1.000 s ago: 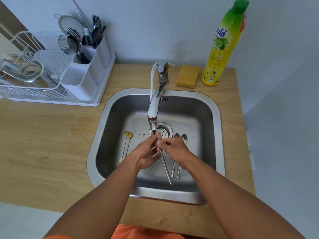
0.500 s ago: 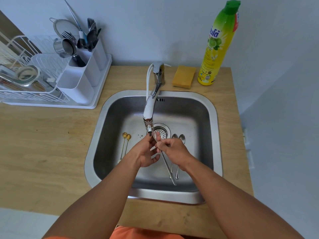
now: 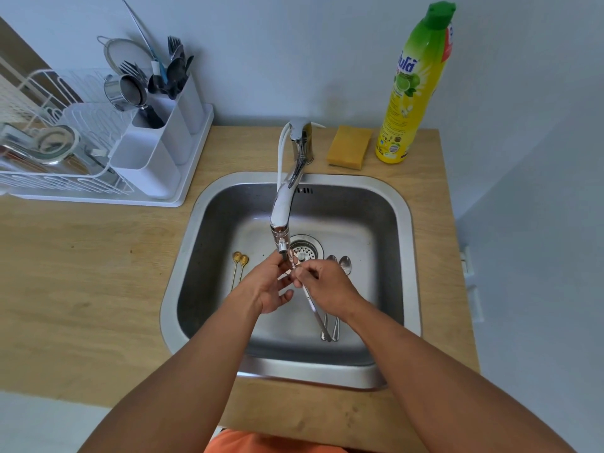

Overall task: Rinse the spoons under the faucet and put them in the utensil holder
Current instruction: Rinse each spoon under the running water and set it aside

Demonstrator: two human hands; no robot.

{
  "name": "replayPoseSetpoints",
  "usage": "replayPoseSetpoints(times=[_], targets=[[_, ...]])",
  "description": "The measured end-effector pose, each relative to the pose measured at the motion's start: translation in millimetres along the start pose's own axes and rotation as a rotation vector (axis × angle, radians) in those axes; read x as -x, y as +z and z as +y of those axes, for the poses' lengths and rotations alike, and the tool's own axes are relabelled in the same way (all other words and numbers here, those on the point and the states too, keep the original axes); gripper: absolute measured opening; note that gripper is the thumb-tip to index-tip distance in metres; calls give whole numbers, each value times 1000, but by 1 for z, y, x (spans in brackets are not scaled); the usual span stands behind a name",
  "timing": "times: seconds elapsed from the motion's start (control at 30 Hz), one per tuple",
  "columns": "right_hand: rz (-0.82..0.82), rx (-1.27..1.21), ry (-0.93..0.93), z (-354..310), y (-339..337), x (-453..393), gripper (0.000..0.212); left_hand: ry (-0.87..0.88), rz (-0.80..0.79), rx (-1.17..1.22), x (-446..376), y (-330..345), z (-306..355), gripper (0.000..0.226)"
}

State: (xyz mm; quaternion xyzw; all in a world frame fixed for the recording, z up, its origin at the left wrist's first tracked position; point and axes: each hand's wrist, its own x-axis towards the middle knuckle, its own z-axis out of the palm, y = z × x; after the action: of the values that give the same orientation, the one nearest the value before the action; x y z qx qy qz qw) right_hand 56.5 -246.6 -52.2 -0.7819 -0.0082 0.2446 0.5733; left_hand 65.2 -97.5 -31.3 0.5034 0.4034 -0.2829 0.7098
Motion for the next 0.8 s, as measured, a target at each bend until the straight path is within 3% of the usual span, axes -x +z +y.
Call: replayPoseSetpoints(times=[0.13, 0.33, 0.6, 0.8], targets=[[22, -14, 28, 0, -2, 0, 27, 51, 60, -62, 1, 4, 1, 35], [51, 0, 26, 7, -5, 0, 27, 212, 105, -139, 0, 2, -13, 7], [40, 46, -5, 8, -2, -2, 28, 245, 280, -125, 7, 20, -6, 22], [69, -58, 19, 2, -5, -4, 28, 104, 60, -67, 10, 13, 2, 28]])
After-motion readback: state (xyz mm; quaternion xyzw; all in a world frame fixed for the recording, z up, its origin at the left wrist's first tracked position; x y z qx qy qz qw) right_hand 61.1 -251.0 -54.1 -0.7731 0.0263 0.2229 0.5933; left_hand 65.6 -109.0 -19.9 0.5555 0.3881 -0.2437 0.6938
